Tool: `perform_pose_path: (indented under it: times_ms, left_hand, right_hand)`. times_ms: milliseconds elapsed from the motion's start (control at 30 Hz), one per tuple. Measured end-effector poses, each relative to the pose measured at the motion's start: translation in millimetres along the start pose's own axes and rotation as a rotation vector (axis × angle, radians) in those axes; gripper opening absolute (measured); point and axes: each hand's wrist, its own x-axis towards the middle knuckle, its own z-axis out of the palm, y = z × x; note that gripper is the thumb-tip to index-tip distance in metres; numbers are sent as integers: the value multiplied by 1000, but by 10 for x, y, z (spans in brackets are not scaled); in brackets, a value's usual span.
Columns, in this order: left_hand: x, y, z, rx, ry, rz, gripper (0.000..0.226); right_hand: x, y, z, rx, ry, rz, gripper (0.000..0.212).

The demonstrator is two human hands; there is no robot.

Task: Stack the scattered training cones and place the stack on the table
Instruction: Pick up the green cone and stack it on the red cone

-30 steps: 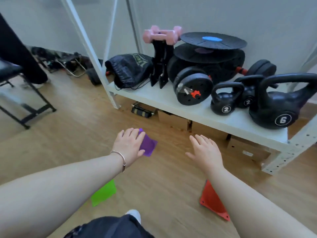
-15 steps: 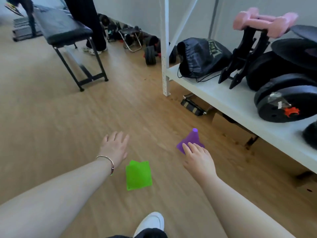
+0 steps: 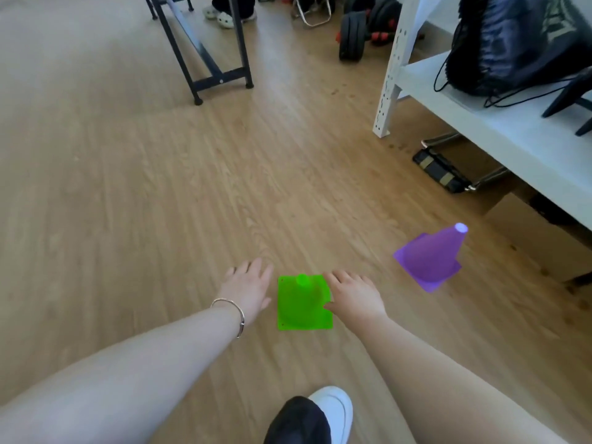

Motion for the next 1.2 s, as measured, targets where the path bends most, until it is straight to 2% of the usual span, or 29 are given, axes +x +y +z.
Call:
perform_pose_path:
  times_ms: [300,433,633,933,1133,1200]
  left_hand:
    - [73,194,351,-101,-171,-19,67]
    - [175,283,395,-195,-218,-26,61]
    - [295,376,350,-282,-259,-5,55]
    - [353,784,146,-424,-222,81,59]
    - [282,1395,-201,-843,-158,148,60]
    - [239,1647,-345,-910,-146,194,60]
  right_hand:
    - [196,-2,227,16,-135,-15,69]
    - [240,-30,251,170,-220,22,69]
    - [234,10,216,298,-243,93,63]
    - [-204,401,48,377,-158,197,59]
    - [-806,884,-137,513,5,311,60]
    - [-1067,1044,-217,555,57,349,60]
